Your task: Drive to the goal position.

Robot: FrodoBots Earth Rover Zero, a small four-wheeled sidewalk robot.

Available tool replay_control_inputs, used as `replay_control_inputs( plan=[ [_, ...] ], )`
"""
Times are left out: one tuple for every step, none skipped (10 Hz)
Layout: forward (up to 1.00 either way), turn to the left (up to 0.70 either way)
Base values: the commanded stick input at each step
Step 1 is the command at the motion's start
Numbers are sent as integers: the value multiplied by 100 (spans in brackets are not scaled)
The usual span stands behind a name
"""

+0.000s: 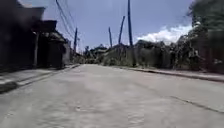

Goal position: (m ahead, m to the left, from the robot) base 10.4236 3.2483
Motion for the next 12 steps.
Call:
replay_control_inputs(
  plan=[
    [100, 0],
    [100, 0],
    [100, 0],
    [100, 0],
    [100, 0],
    [100, 0],
    [100, 0],
    [100, 34],
    [100, 37],
    [100, 38],
    [100, 28],
    [100, 2]
  ],
)
